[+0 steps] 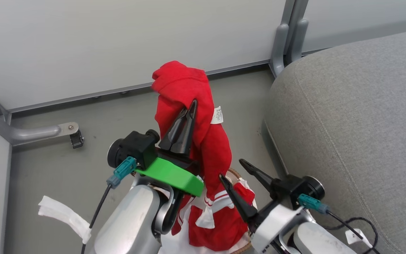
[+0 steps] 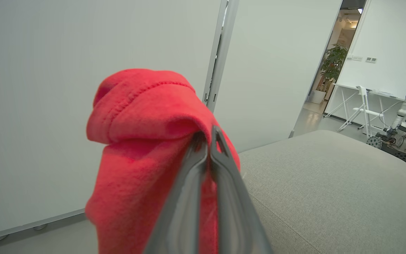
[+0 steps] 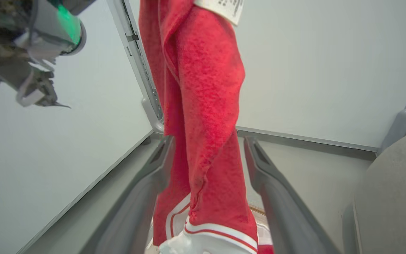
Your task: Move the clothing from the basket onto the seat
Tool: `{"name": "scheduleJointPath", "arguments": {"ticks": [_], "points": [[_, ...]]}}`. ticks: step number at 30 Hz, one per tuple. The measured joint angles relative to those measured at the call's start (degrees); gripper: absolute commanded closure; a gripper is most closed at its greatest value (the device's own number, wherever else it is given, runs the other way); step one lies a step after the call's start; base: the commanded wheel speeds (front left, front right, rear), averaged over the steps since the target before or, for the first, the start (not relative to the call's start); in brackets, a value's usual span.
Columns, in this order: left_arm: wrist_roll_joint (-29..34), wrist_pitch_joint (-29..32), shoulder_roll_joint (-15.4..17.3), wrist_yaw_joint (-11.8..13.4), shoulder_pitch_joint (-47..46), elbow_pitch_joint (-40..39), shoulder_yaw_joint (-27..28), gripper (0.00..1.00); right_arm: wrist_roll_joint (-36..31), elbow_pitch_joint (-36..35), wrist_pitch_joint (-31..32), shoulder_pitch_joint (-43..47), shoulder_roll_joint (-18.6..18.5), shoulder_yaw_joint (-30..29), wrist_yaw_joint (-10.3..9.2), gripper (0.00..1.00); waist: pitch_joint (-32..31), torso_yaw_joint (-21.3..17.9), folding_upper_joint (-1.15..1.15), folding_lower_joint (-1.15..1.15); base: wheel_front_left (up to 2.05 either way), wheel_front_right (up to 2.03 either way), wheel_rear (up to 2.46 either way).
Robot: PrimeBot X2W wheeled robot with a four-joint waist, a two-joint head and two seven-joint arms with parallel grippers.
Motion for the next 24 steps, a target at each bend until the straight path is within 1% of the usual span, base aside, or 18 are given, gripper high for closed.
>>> {"name": "scheduleJointPath", "arguments": {"ticks": [2,7,10,11,12,13,17,22,23,24], "points": [[-0.45,0.0,0.0,0.02,-0.24,0.0,-1.05,1.0,-1.1,1.59,0.0,-2.49,0.48,1.08,0.0,0.0,0.12,0.51,0.0,0.0,0.0,0.0,0.0],[-2.01,0.01,0.01,0.53,-0.87,-0.29,-4.31,1.0,-5.55,8.36,-0.01,-7.25,3.11,0.56,0.0,0.0,0.12,2.3,0.0,0.0,0.0,0.0,0.0],[-3.02,0.0,0.01,0.59,-1.04,-0.29,-5.91,1.0,-6.34,11.8,-0.01,-8.61,4.45,0.9,0.0,0.0,-0.06,3.42,0.0,0.0,0.0,0.0,0.0],[-3.31,0.0,0.0,0.78,-1.04,-0.34,-6.31,1.0,-6.27,12.92,-0.01,-9.05,4.74,1.21,0.01,0.35,-0.13,3.78,0.0,0.0,0.0,0.0,0.0],[-3.5,0.0,0.02,0.84,-1.05,-0.38,-6.56,1.0,-6.1,13.66,-0.01,-9.28,4.91,1.3,0.01,0.73,-0.18,4.03,0.0,0.0,0.0,0.0,0.0],[-3.87,0.0,0.02,0.91,-1.05,-0.46,-6.88,1.0,-5.81,14.27,-0.01,-9.51,5.08,1.29,0.01,1.0,-0.24,4.3,0.0,0.0,0.0,0.0,0.0],[-4.26,0.0,0.02,1.13,-1.06,-0.63,-7.86,1.0,-3.99,15.29,-0.01,-10.06,5.36,1.07,0.01,1.0,-0.2,4.64,0.0,0.0,0.0,0.0,0.0],[-4.03,0.0,0.0,1.54,-1.04,-0.01,-7.44,1.0,-2.72,14.32,0.0,-10.01,5.48,-0.21,0.01,1.0,0.05,3.38,0.0,0.0,0.0,0.0,0.0],[-3.89,0.0,0.0,1.57,-1.02,0.37,-7.22,0.56,-2.68,13.91,-0.01,-9.76,5.48,-0.74,0.01,1.0,0.1,2.98,0.0,0.0,0.0,0.0,0.0],[-3.92,-0.02,0.03,1.58,-0.91,1.04,-7.13,0.0,-2.68,13.48,0.0,-9.34,5.48,-1.13,0.01,1.0,0.14,2.51,0.0,0.0,0.0,0.0,0.0]]}}
